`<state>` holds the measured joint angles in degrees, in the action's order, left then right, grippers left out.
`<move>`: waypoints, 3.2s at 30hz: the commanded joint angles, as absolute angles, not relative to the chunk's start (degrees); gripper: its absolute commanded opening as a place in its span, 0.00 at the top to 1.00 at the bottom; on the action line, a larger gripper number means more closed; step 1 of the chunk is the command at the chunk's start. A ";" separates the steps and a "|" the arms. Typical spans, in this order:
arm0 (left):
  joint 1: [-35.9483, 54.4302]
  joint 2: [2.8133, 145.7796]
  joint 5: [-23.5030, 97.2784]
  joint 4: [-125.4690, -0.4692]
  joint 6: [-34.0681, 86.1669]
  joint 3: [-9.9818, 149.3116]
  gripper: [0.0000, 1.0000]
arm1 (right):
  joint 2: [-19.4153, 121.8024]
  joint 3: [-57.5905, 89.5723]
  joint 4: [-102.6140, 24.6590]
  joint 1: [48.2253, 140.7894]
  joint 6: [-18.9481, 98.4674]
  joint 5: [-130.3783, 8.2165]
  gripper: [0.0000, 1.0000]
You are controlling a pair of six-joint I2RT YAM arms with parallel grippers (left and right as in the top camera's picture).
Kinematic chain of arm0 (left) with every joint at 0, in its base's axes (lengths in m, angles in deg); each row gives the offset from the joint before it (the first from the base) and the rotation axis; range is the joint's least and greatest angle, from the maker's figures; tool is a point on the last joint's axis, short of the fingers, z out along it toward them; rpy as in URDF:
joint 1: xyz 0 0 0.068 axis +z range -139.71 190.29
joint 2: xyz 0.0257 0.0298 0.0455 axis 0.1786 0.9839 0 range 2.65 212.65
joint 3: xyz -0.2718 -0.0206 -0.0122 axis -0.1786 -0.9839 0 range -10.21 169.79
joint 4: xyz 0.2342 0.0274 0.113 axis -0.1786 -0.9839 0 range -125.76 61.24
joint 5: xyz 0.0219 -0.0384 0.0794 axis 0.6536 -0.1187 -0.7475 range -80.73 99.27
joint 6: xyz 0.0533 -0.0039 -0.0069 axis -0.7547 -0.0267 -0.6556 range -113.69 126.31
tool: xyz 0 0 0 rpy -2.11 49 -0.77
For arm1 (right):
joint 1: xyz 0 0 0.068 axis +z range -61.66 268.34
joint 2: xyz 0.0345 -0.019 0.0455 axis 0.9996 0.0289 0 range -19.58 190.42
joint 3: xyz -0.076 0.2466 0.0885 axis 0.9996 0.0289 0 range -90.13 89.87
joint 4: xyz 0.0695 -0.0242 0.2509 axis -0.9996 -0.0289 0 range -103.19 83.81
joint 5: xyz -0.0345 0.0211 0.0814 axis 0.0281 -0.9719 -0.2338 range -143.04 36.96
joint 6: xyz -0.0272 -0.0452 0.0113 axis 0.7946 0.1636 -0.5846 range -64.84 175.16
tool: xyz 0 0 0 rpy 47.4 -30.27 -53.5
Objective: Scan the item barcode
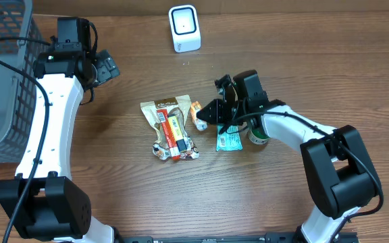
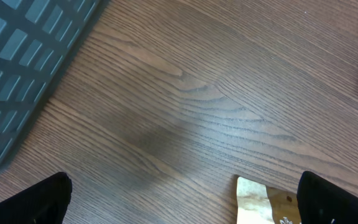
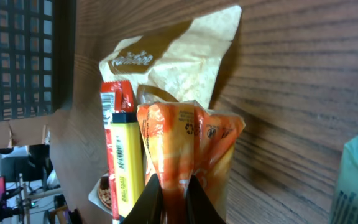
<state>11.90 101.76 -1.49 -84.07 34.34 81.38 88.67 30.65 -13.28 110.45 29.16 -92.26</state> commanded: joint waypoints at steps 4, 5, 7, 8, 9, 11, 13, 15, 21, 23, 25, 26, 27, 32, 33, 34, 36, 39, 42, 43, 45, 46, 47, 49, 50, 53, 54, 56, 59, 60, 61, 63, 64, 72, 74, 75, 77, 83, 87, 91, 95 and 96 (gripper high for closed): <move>12.14 101.26 -1.62 -84.03 33.10 81.69 0.00 | 86.94 36.29 -5.92 110.47 26.16 -92.50 0.96; 12.14 101.26 -1.62 -84.03 33.10 81.69 0.00 | 86.94 36.70 -5.26 110.50 26.16 -92.50 0.96; 12.14 101.26 -1.62 -84.03 33.10 81.69 0.00 | 86.94 37.62 -3.97 110.50 25.95 -92.50 0.96; 12.14 101.26 -1.62 -84.03 33.10 81.69 0.00 | 86.94 37.97 -3.36 110.50 25.95 -92.46 0.96; 12.14 101.26 -1.62 -84.03 33.10 81.69 0.00 | 86.94 38.27 -3.16 110.52 25.92 -91.71 0.96; 12.14 101.26 -1.62 -84.03 33.10 81.69 0.00 | 86.94 38.51 -3.27 110.71 25.95 -90.58 0.96; 12.14 101.26 -1.62 -84.03 33.10 81.69 0.00 | 86.94 38.54 -3.47 111.04 25.97 -89.96 0.96; 12.14 101.26 -1.62 -84.03 33.12 81.69 0.00 | 86.94 38.54 -3.47 111.26 25.99 -89.94 0.85; 12.14 101.26 -1.62 -84.03 33.10 81.69 0.00 | 86.94 38.54 -5.44 111.26 26.01 -86.80 0.73; 12.14 101.26 -1.62 -84.03 33.12 81.69 0.00 | 86.94 38.54 -6.57 111.26 26.14 -85.35 0.73; 12.14 101.26 -1.62 -84.03 33.12 81.69 0.00 | 86.94 38.54 -6.68 111.26 26.65 -85.27 0.72; 12.14 101.26 -1.62 -84.03 33.10 81.69 0.00 | 86.92 38.49 -6.66 111.26 26.65 -85.29 0.72; 12.14 101.26 -1.62 -84.03 33.10 81.69 0.00 | 86.92 38.45 -6.66 111.26 26.65 -85.46 0.71; 12.14 101.26 -1.62 -84.03 33.10 81.69 0.00 | 86.26 38.01 -6.49 111.15 26.65 -87.01 0.65; 12.14 101.26 -1.62 -84.03 33.12 81.69 0.00 | 85.98 37.99 -6.47 111.15 26.67 -86.97 0.65; 12.14 101.26 -1.62 -84.03 33.10 81.69 0.00 | 85.63 37.99 -6.47 111.15 26.67 -86.97 0.65; 12.14 101.26 -1.62 -84.03 33.12 81.69 0.00 | 85.02 37.99 -6.47 111.15 26.71 -86.93 0.64; 12.14 101.26 -1.62 -84.03 33.10 81.69 0.00 | 83.95 37.99 -6.53 111.15 27.10 -86.27 0.64; 12.14 101.26 -1.62 -84.03 33.10 81.69 0.00 | 83.05 37.99 -6.53 111.15 27.10 -85.86 0.65; 12.14 101.26 -1.62 -84.03 33.10 81.69 0.00 | 82.88 37.99 -6.60 111.15 27.10 -85.62 0.64; 12.14 101.26 -1.62 -84.03 33.10 81.69 0.00 | 82.44 37.99 -7.03 111.15 27.15 -84.46 0.64; 12.14 101.26 -1.62 -84.03 33.10 81.69 0.00 | 82.18 37.99 -7.43 111.15 27.56 -83.76 0.64; 12.14 101.26 -1.62 -84.03 33.10 81.69 0.00 | 81.91 37.99 -7.93 111.15 28.11 -82.84 0.64; 12.14 101.26 -1.62 -84.03 33.10 81.69 0.00 | 80.89 37.86 -9.20 111.15 28.61 -80.35 0.58; 12.14 101.26 -1.62 -84.03 33.10 81.69 0.00 | 80.23 37.44 -10.38 111.15 28.87 -79.08 0.56; 12.14 101.26 -1.62 -84.03 33.10 81.69 0.00 | 77.10 33.51 -18.33 111.17 32.53 -73.92 0.45; 12.14 101.26 -1.62 -84.03 33.10 81.69 0.00 | 76.30 31.89 -21.31 111.50 33.71 -72.37 0.45; 12.14 101.26 -1.62 -84.03 33.10 81.69 0.00 | 75.33 28.98 -26.07 112.40 36.48 -70.67 0.46; 12.14 101.26 -1.62 -84.03 33.10 81.69 0.00 | 75.18 25.16 -31.27 114.87 39.24 -69.51 0.47; 12.14 101.26 -1.62 -84.03 33.10 81.69 0.00 | 75.18 24.92 -31.45 115.68 39.21 -69.18 0.48; 12.14 101.26 -1.62 -84.03 33.10 81.69 0.00 | 75.18 24.92 -31.43 116.72 39.21 -68.72 0.49; 12.14 101.26 -1.62 -84.03 33.10 81.69 0.00 | 75.60 24.94 -31.45 119.39 39.21 -65.27 0.50; 12.14 101.26 -1.62 -84.03 33.10 81.69 0.00 | 75.77 24.96 -31.45 120.53 39.21 -63.41 0.51; 12.14 101.26 -1.62 -84.03 33.12 81.69 0.00 | 81.56 24.96 -30.86 131.22 40.68 -42.73 0.52; 12.14 101.26 -1.62 -84.03 33.10 81.69 0.00 | 83.64 24.96 -30.09 132.29 40.68 -39.26 0.52; 12.14 101.26 -1.62 -84.03 33.10 81.69 0.00 | 84.27 24.96 -29.87 132.44 40.68 -38.97 0.52; 12.14 101.26 -1.62 -84.03 33.10 81.69 0.00 | 84.97 24.96 -29.28 132.42 40.68 -38.95 0.53; 12.14 101.26 -1.62 -84.03 33.10 81.69 0.00 | 85.08 24.99 -27.95 132.37 40.63 -39.19 0.57; 12.14 101.26 -1.62 -84.03 33.10 81.69 0.00 | 85.19 24.99 -27.38 132.44 40.66 -39.80 0.57; 12.14 101.26 -1.62 -84.03 33.10 81.69 0.00 | 86.13 24.99 -26.16 132.44 40.63 -39.83 0.57; 12.14 101.26 -1.62 -84.03 33.12 81.69 0.00 | 87.88 24.99 -25.33 132.44 40.63 -41.70 0.57; 12.14 101.26 -1.62 -84.03 33.10 81.69 0.00 | 88.14 24.99 -25.31 132.44 40.63 -42.12 0.57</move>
